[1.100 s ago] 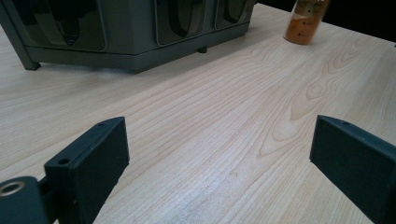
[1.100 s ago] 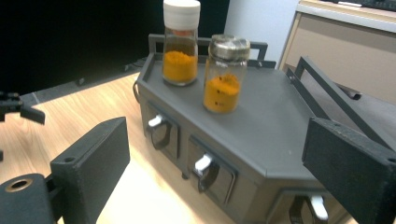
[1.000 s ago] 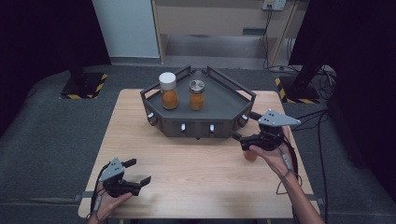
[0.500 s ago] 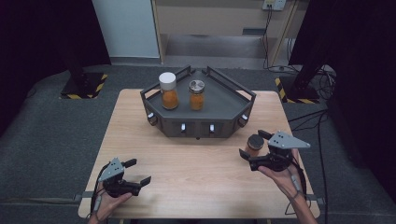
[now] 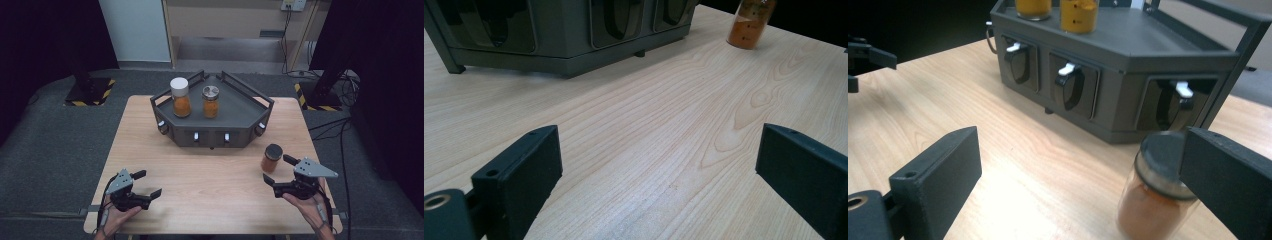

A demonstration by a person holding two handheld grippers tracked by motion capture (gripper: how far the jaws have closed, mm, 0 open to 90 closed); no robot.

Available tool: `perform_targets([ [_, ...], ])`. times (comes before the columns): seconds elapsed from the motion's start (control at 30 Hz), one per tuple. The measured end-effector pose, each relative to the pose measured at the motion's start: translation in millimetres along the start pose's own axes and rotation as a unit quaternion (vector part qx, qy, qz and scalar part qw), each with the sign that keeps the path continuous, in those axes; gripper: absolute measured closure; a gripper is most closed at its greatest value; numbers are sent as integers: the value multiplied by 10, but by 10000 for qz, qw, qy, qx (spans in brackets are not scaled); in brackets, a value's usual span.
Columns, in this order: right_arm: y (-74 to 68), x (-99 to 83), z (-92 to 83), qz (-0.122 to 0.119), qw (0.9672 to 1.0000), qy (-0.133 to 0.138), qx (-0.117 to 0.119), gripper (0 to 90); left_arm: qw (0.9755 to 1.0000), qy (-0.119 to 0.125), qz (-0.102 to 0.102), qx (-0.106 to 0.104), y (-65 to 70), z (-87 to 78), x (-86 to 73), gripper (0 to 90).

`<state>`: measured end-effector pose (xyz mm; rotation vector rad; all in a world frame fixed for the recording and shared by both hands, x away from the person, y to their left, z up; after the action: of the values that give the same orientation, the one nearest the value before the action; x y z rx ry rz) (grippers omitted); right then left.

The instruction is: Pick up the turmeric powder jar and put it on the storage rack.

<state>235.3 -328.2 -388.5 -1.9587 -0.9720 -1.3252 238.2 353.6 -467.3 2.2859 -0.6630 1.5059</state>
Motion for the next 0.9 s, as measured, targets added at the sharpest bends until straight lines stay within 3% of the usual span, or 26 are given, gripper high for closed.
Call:
perform_targets([
  [0.6,39,-396,5,231,9995,-191,110,47,10000,-17,28,-41,3,8,8,39],
  [0.9,33,-458,50,105,9993,-312,161,50,9999,-29,93,-101,21,24,23,39],
])
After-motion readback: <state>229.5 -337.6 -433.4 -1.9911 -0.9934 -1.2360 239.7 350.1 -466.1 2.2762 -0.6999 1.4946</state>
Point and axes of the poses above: each handheld gripper's, and its own axes: z roughly forward along the jaws, x roughly out of its top, y roughly to its right, the point moved 2 cm from there along z, roughly forward along the jaws, and after that the axes turned 14 degrees about x, right-handed, at the moved point
